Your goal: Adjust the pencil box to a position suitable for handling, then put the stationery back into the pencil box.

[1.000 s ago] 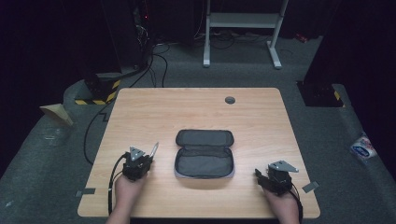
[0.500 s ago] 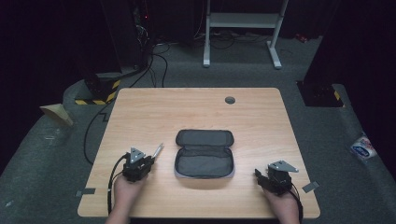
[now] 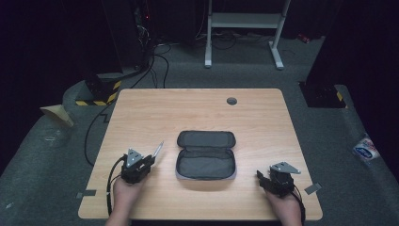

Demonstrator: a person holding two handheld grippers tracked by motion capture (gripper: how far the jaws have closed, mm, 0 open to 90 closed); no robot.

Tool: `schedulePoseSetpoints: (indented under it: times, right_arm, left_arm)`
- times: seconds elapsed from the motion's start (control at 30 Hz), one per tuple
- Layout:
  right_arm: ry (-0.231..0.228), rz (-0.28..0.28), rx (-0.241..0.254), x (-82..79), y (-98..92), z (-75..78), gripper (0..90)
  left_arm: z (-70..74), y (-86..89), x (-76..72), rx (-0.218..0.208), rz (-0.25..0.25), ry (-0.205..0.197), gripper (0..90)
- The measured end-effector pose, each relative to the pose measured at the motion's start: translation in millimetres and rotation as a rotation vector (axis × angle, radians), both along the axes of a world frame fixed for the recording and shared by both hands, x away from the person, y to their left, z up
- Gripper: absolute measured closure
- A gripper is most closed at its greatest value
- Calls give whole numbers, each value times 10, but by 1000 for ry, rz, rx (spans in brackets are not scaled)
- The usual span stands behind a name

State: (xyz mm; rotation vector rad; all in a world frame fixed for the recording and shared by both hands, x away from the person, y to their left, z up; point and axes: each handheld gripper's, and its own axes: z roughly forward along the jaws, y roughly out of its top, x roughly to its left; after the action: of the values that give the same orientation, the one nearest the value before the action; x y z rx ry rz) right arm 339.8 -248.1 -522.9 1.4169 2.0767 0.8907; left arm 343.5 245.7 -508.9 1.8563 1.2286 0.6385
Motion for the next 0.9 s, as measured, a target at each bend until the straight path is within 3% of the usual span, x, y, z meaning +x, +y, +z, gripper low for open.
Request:
schedulePoseSetpoints:
  times: [0.5, 0.9]
  right_arm:
    - [-1, 1, -2, 0, 0, 0, 412]
    - [-1, 1, -2, 0, 0, 0, 412]
  left_arm:
    - [210, -16, -133, 0, -25, -81, 790]
    - [304, -76, -175, 2, -46, -114, 790]
